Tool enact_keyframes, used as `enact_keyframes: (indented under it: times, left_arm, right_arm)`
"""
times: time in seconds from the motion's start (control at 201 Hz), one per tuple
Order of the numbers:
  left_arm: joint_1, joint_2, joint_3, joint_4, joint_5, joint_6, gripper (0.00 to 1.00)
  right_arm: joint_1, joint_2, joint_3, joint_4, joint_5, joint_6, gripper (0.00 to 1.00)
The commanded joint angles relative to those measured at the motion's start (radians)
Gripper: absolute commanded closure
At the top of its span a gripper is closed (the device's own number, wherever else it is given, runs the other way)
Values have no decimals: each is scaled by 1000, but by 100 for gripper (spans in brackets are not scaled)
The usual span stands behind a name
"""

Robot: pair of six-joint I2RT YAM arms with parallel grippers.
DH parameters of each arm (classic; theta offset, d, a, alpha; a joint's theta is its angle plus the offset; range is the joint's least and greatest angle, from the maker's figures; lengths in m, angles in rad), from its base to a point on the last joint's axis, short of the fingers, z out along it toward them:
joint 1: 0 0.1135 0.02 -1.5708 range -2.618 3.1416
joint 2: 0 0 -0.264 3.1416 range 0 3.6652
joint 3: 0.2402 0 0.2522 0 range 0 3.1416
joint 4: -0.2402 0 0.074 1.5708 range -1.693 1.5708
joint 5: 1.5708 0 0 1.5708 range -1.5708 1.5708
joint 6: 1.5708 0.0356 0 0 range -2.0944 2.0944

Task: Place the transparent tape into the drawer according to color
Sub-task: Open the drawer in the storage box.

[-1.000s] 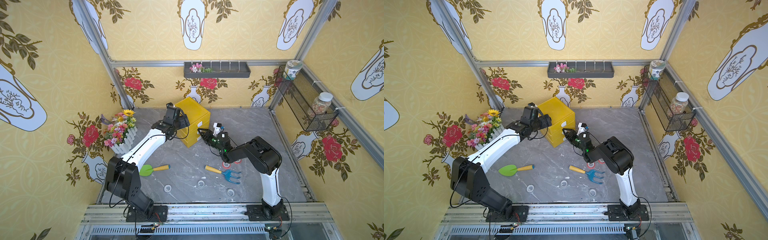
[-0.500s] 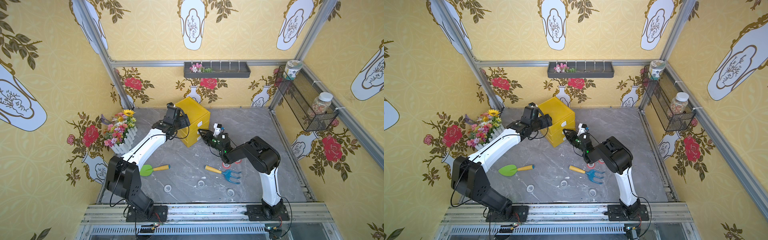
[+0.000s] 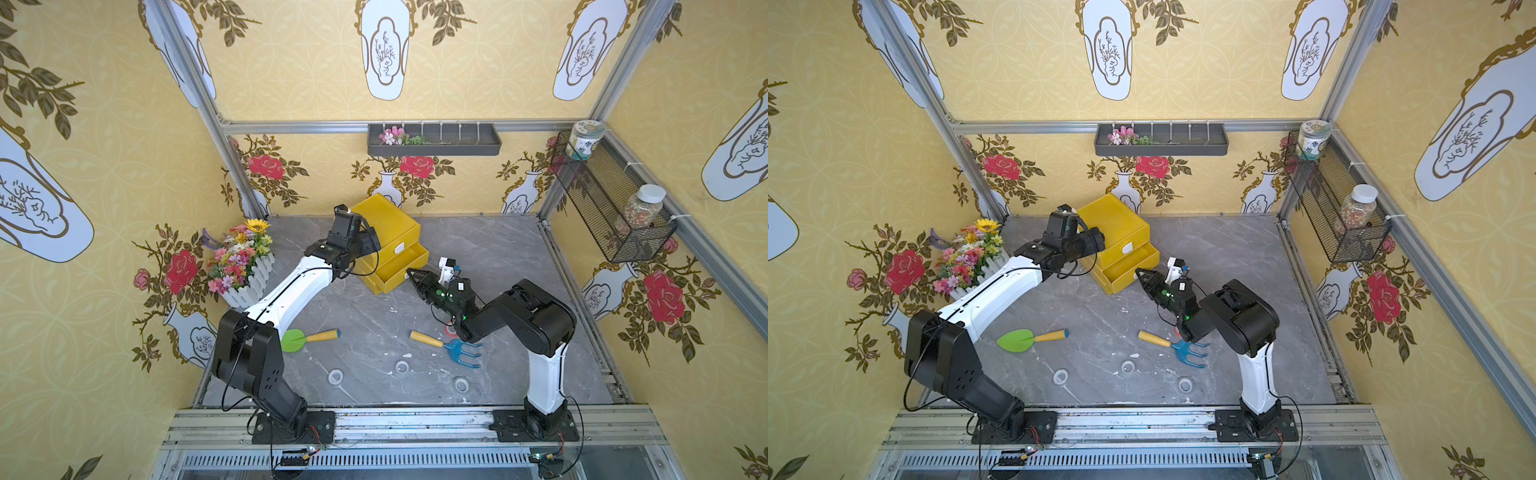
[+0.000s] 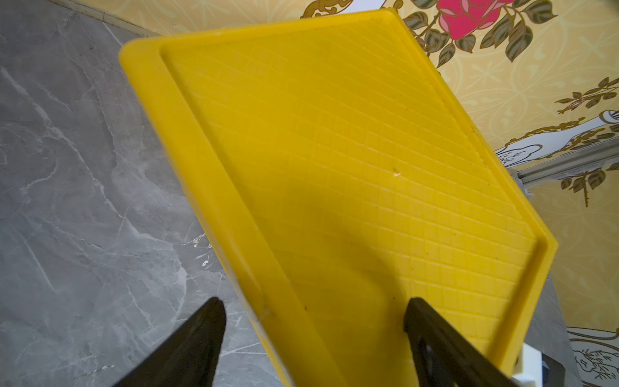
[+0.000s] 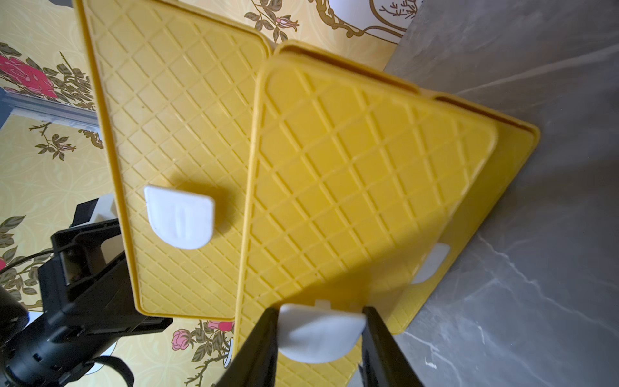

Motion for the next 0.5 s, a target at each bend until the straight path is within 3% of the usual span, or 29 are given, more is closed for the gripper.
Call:
enact_keyframes:
  times: [0.0, 0.493]
  left_arm:
    - [4, 17, -12, -160, -6, 29, 12]
    - [6, 18, -15, -161, -7, 30, 11]
  right_arm:
    - [-3, -22, -31, 14, -18, -23, 61]
    - [-9, -113, -158, -4, 0, -34, 61]
